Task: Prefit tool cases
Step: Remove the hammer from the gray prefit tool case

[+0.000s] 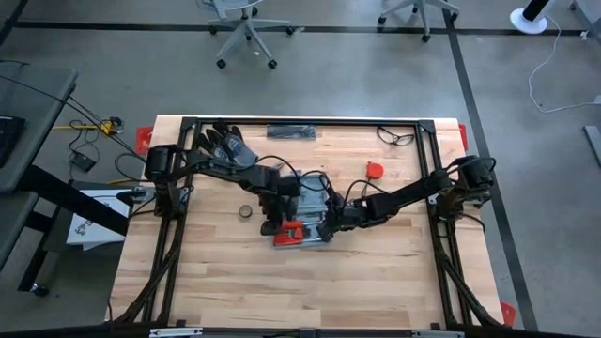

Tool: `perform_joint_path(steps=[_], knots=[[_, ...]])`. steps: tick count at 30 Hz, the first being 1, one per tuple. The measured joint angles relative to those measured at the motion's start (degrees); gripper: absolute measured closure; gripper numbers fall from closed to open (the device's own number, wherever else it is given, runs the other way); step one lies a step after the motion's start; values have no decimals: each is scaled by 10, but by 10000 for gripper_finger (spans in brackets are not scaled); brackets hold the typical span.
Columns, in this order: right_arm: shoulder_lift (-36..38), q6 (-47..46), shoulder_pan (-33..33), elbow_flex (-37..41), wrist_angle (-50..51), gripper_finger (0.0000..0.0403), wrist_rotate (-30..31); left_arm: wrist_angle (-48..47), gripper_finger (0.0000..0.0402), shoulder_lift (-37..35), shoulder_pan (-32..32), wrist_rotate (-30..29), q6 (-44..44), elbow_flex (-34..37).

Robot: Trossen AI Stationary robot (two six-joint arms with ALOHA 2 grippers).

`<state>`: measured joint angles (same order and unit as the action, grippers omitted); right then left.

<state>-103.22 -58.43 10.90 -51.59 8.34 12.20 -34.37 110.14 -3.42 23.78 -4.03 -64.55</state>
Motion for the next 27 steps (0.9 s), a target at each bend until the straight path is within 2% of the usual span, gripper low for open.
perform_joint_path(steps=[4,12,15,18,24,27], knots=[[-1,0,0,0,-3,403,-1,44,213,24,1,42,1,-2],[-2,-11,0,0,1,403,11,122,234,48,2,50,59,-2],[-2,-11,0,0,-1,403,10,138,246,52,-8,96,82,0],[-2,-4,0,0,-6,403,8,148,267,60,-20,153,104,2],[-2,0,-3,0,-9,403,3,162,328,65,-29,163,124,3],[-2,0,-6,0,-12,403,-5,175,334,64,-29,163,131,3]])
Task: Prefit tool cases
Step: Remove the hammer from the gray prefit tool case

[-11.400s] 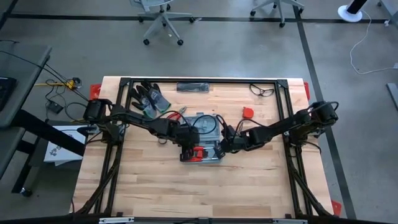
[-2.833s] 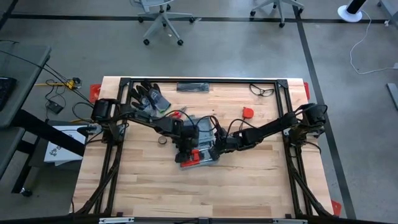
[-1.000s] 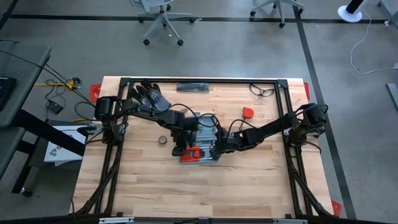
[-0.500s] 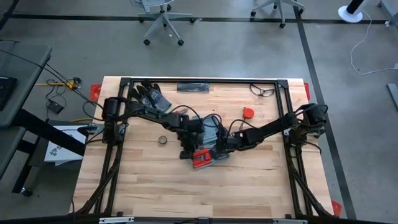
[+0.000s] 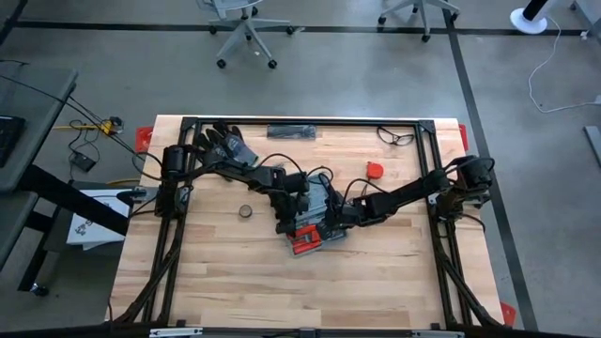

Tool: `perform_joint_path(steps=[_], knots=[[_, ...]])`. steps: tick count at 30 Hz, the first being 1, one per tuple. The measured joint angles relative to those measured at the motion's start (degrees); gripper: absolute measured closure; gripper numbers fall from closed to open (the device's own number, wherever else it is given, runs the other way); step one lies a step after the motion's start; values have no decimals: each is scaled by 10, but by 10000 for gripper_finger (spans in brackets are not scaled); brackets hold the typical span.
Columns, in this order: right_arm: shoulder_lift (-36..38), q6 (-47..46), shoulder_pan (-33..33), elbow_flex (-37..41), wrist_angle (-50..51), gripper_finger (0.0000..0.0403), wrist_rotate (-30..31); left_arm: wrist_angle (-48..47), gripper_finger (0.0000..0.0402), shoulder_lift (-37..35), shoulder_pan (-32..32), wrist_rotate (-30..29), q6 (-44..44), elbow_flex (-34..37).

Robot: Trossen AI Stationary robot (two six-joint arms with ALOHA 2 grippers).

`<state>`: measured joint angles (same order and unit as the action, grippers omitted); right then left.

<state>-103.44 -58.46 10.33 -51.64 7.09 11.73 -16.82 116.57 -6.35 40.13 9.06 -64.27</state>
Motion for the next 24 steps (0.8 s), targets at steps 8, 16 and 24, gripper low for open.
perform_joint_path(steps=[8,16,24], knots=[[-4,0,-4,0,-19,403,-7,14,273,0,0,34,24,0],[-33,0,-7,-2,-67,403,-61,40,256,2,0,86,71,-1],[-49,-11,-6,-2,-109,403,-90,72,252,4,2,156,113,0]])
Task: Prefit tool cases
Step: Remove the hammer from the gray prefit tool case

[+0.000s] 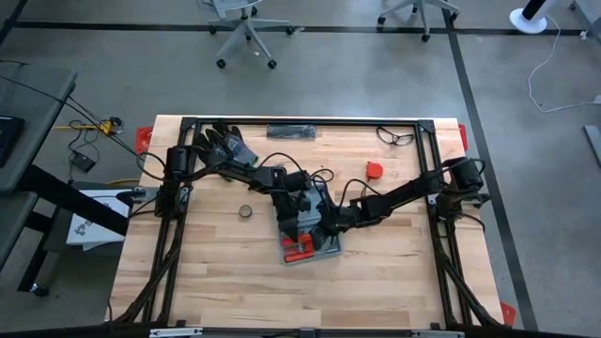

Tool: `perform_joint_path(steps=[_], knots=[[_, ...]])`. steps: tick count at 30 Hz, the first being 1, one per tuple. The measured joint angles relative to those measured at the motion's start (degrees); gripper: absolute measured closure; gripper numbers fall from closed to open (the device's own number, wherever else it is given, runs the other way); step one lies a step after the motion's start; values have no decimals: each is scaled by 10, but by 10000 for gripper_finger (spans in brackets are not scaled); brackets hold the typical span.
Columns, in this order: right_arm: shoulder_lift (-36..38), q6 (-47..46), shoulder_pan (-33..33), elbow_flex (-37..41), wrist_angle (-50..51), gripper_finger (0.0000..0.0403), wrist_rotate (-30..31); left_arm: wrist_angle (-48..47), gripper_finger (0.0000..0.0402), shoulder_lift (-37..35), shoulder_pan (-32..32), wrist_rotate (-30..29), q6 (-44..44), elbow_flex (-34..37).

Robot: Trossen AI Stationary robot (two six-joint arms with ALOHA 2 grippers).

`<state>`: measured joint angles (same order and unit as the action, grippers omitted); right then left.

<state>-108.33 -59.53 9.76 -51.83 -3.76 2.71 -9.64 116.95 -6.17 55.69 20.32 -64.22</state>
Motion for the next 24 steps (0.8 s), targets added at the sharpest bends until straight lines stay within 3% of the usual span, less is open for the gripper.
perform_joint_path(steps=[7,18,24], knots=[[-1,-1,-2,1,-10,403,-3,-13,252,-1,21,0,-8,-1],[-2,-10,-4,2,-15,403,4,13,252,-2,50,-76,37,-1],[-3,-1,-4,3,-33,403,4,17,252,-1,50,-59,47,-1]])
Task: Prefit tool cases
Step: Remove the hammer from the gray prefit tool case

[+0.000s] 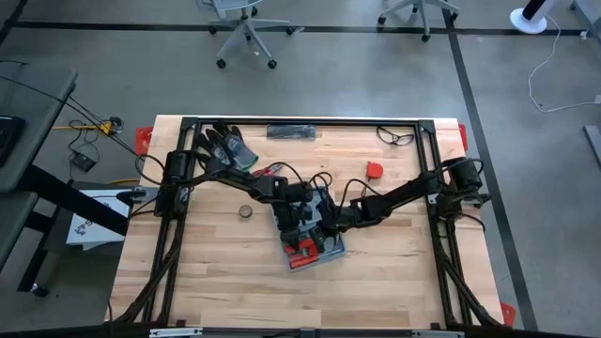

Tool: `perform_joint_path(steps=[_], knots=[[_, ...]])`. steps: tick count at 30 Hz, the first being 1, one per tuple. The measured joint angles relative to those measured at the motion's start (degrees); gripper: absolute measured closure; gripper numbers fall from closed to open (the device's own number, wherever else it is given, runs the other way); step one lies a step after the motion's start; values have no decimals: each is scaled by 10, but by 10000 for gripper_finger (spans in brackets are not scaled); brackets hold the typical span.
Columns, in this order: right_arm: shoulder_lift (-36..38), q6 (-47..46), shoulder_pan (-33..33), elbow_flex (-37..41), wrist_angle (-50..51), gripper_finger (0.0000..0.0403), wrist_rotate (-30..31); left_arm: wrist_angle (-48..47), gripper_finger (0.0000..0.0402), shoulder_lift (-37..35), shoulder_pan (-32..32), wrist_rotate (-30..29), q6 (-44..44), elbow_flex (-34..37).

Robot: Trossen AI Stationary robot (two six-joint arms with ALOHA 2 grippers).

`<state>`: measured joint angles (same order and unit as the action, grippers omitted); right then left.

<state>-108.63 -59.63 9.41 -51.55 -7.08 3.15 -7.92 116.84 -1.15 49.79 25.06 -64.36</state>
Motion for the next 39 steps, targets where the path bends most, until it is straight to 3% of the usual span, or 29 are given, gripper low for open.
perform_joint_path(steps=[11,17,22,31,39], knots=[[13,49,2,1,-36,403,9,2,252,0,1,18,21,0],[55,101,9,1,-22,403,77,22,252,2,2,22,23,-1],[87,126,21,1,-14,403,87,37,252,2,3,25,34,0],[115,103,86,0,52,403,47,41,252,2,2,20,36,0],[85,44,127,0,64,403,58,45,252,1,2,12,38,0]])
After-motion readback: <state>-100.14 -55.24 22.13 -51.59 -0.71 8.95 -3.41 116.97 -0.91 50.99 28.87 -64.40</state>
